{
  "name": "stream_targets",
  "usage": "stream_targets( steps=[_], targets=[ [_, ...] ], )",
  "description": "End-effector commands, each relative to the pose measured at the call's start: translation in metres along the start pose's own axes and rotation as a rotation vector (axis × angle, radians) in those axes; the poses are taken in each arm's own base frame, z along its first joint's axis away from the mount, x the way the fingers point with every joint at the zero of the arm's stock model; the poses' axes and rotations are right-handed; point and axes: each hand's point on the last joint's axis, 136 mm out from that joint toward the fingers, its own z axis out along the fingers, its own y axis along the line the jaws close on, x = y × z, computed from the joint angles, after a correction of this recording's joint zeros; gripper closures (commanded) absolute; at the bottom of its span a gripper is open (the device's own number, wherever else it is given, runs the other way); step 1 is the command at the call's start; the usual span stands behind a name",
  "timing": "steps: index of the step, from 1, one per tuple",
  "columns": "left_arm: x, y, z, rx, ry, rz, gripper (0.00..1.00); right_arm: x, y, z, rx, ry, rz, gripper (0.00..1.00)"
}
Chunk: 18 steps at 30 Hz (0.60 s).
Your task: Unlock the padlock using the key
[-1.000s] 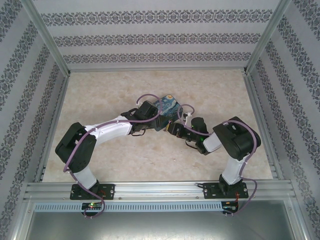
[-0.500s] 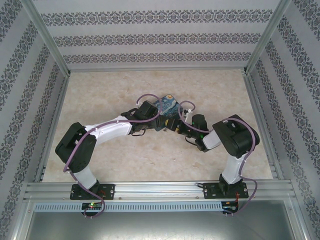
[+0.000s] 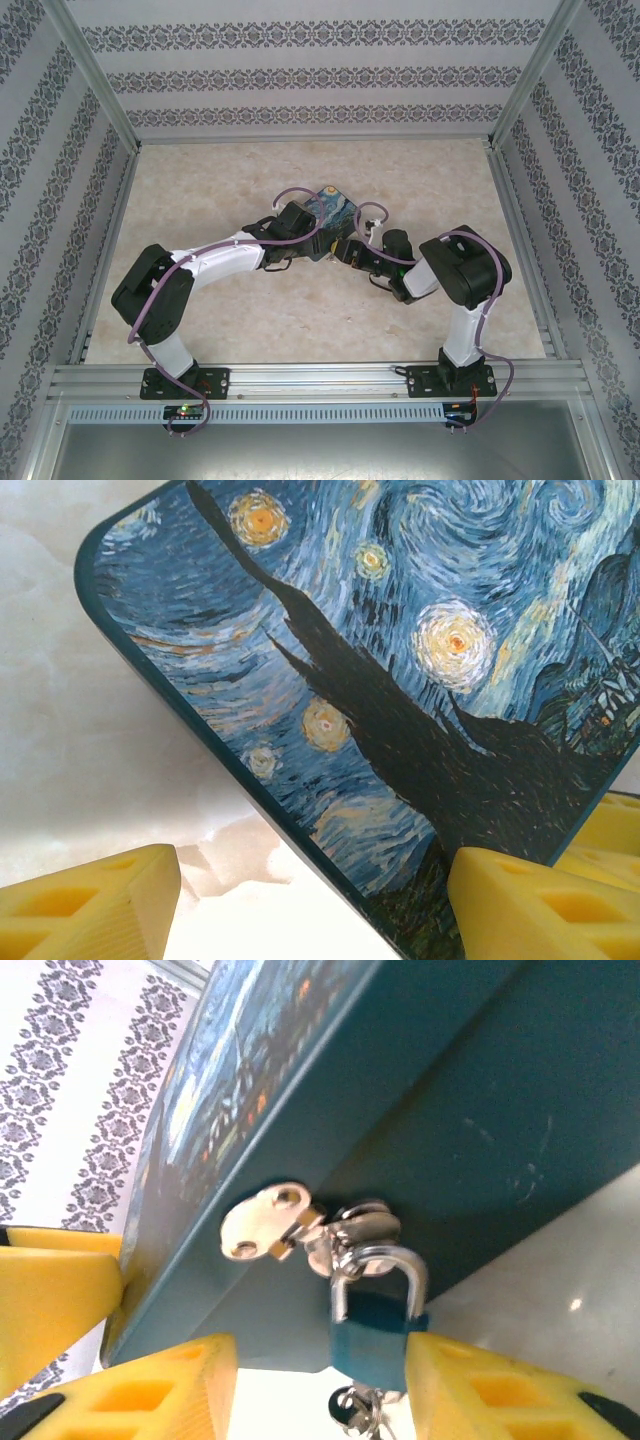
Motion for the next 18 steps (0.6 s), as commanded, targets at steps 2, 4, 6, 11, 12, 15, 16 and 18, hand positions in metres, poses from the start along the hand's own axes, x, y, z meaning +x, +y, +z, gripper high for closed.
stream_targets(
  steps=[2, 4, 6, 11, 12, 15, 16, 18],
  targets=[
    [0.054, 0.039, 0.018, -0.139, 0.179, 0.041, 0.28, 0.027, -0.004, -0.002, -0.010, 0.077, 0.049, 0.59],
    [0.055, 0.039, 0.019, -0.138, 0.180, 0.040, 0.28, 0.026, 0.000, -0.003, -0.029, 0.063, 0.058, 0.61],
    [0.056, 0.039, 0.019, -0.137, 0.182, 0.040, 0.28, 0.023, 0.004, -0.004, -0.048, 0.049, 0.063, 0.62],
    [0.055, 0.039, 0.018, -0.135, 0.180, 0.039, 0.28, 0.016, 0.002, -0.012, -0.042, -0.013, 0.101, 0.53],
    [0.056, 0.040, 0.018, -0.136, 0.180, 0.039, 0.28, 0.015, 0.000, -0.015, -0.030, -0.025, 0.110, 0.48],
    [0.056, 0.039, 0.017, -0.131, 0.180, 0.038, 0.28, 0.010, -0.009, -0.021, 0.032, -0.070, 0.132, 0.38],
    [0.056, 0.039, 0.018, -0.131, 0.180, 0.039, 0.28, 0.012, -0.012, -0.024, 0.050, -0.074, 0.132, 0.37],
    [0.056, 0.038, 0.018, -0.130, 0.181, 0.041, 0.28, 0.017, -0.022, -0.028, 0.099, -0.065, 0.150, 0.37]
  ],
)
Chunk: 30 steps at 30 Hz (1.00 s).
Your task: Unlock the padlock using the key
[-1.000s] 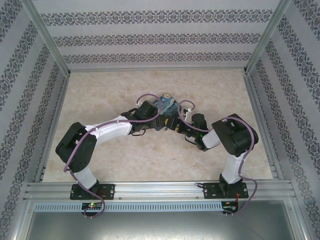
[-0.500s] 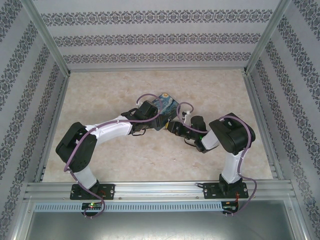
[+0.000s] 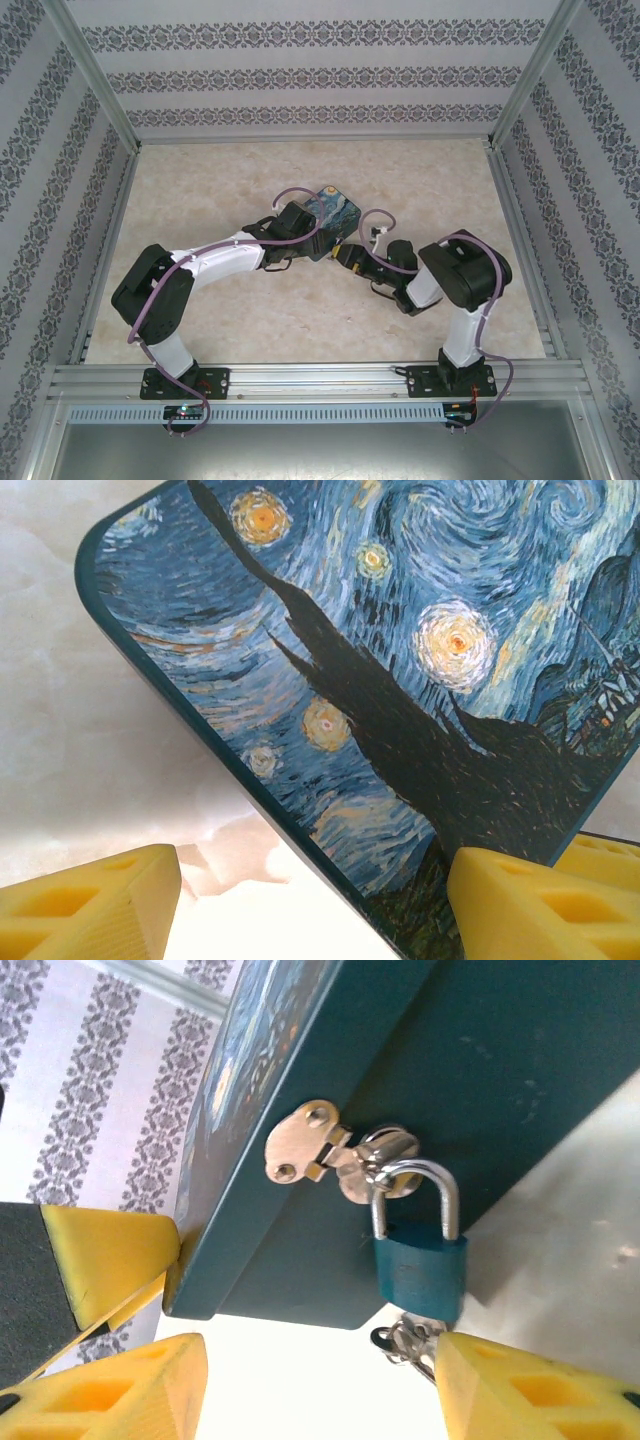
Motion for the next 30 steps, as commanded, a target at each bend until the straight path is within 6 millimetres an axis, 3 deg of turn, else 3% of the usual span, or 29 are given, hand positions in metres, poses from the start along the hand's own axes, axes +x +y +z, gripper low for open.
stream_targets(
  steps=[1, 7, 15, 17, 30],
  targets=[
    [0.055, 0.039, 0.017, -0.130, 0.179, 0.049, 0.28, 0.009, -0.032, -0.011, 0.141, -0.007, 0.051, 0.36],
    [0.055, 0.038, 0.016, -0.127, 0.179, 0.054, 0.28, 0.016, -0.052, -0.017, 0.226, -0.016, 0.076, 0.35],
    [0.056, 0.037, 0.018, -0.118, 0.185, 0.051, 0.28, 0.013, -0.059, -0.012, 0.257, 0.004, 0.019, 0.32],
    [0.056, 0.037, 0.017, -0.117, 0.184, 0.051, 0.28, 0.003, -0.054, -0.002, 0.248, 0.001, -0.002, 0.31],
    [0.055, 0.036, 0.018, -0.120, 0.189, 0.053, 0.28, 0.003, -0.067, 0.020, 0.276, 0.061, -0.024, 0.29]
  ],
)
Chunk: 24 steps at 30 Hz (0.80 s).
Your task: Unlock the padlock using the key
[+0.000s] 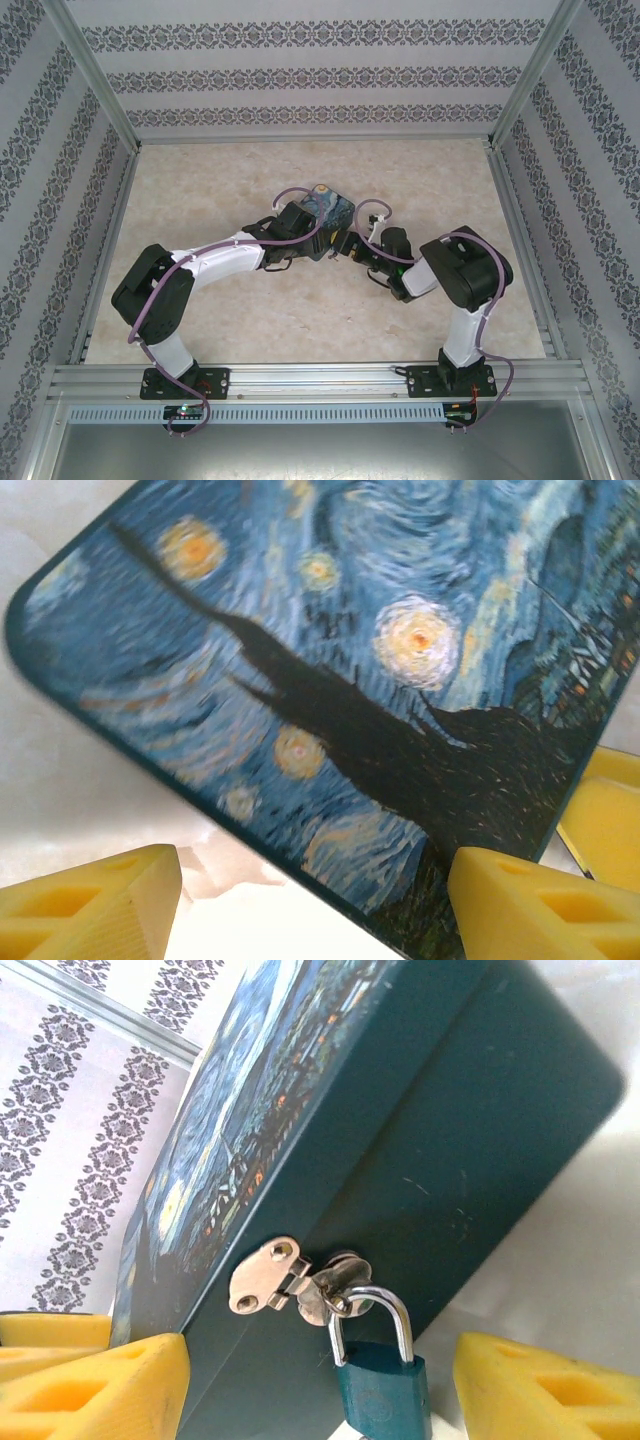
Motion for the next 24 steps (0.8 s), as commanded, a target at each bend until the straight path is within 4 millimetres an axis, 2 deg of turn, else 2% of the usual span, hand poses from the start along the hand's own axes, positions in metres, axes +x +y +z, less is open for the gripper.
stream_targets(
  steps=[1, 6, 12, 18, 24],
  targets=[
    [0.055, 0.037, 0.017, -0.129, 0.189, 0.053, 0.28, 0.043, -0.055, -0.002, 0.182, 0.143, 0.060, 0.29],
    [0.056, 0.038, 0.018, -0.132, 0.192, 0.054, 0.28, 0.041, -0.054, 0.001, 0.174, 0.139, 0.031, 0.29],
    [0.057, 0.040, 0.020, -0.142, 0.195, 0.057, 0.28, 0.035, -0.027, 0.007, 0.008, 0.179, 0.007, 0.28],
    [0.052, 0.049, 0.020, -0.157, 0.189, 0.046, 0.28, 0.045, -0.004, 0.003, -0.113, 0.260, 0.009, 0.30],
    [0.042, 0.061, 0.019, -0.173, 0.183, 0.029, 0.28, 0.055, 0.000, -0.004, -0.147, 0.296, 0.019, 0.32]
  ],
)
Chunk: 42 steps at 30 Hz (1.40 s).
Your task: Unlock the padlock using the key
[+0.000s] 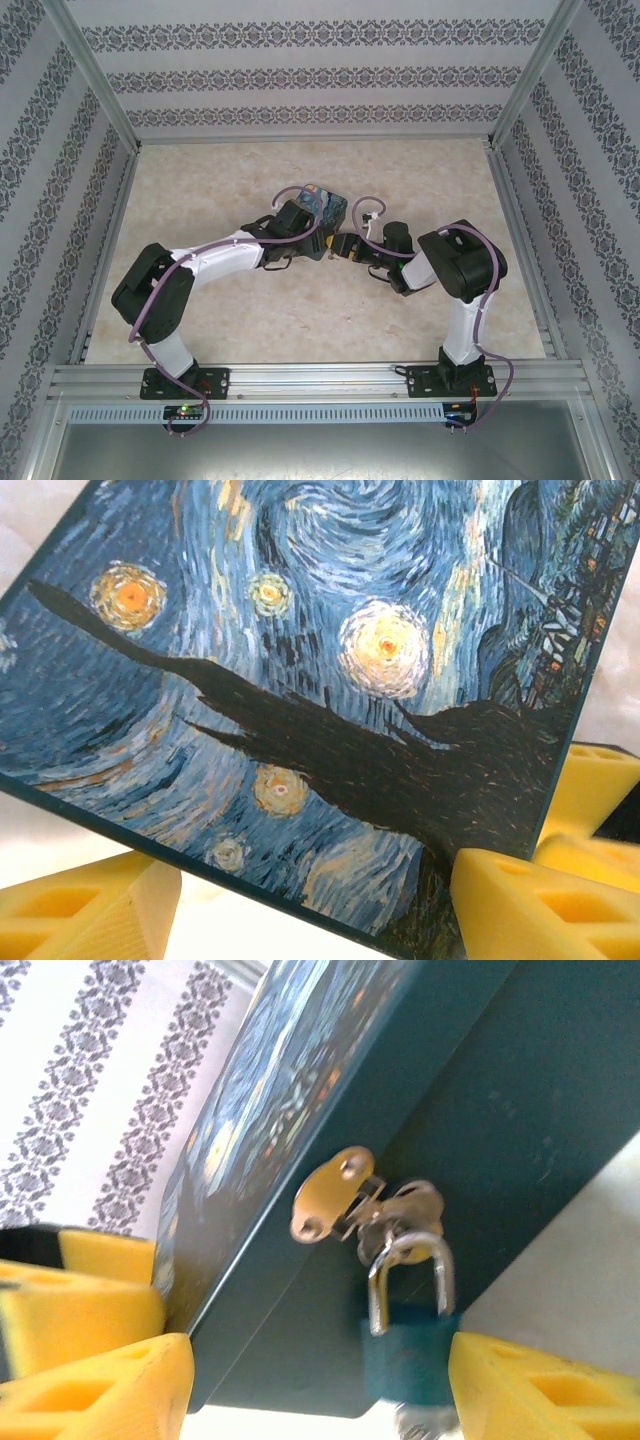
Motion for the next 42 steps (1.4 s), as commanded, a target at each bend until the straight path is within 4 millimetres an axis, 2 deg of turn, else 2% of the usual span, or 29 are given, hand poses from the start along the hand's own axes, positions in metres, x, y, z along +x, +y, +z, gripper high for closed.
stream_targets(
  steps=[1, 10, 23, 30, 34, 42],
  targets=[
    [0.042, 0.060, 0.016, -0.193, 0.166, 0.045, 0.28, 0.039, -0.013, -0.004, 0.015, 0.122, 0.085, 0.32],
    [0.036, 0.072, 0.019, -0.199, 0.184, 0.042, 0.28, 0.034, -0.025, -0.005, 0.050, 0.091, 0.125, 0.33],
    [0.024, 0.070, 0.017, -0.188, 0.199, 0.103, 0.28, -0.013, -0.032, -0.028, 0.095, -0.001, 0.173, 0.34],
    [0.025, 0.069, 0.016, -0.177, 0.205, 0.109, 0.28, -0.013, -0.040, -0.024, 0.167, 0.039, 0.159, 0.37],
    [0.025, 0.068, 0.018, -0.173, 0.207, 0.109, 0.28, -0.010, -0.037, -0.017, 0.191, 0.079, 0.116, 0.38],
    [0.025, 0.067, 0.018, -0.172, 0.210, 0.110, 0.28, -0.005, -0.031, -0.002, 0.142, 0.123, 0.050, 0.38]
  ],
)
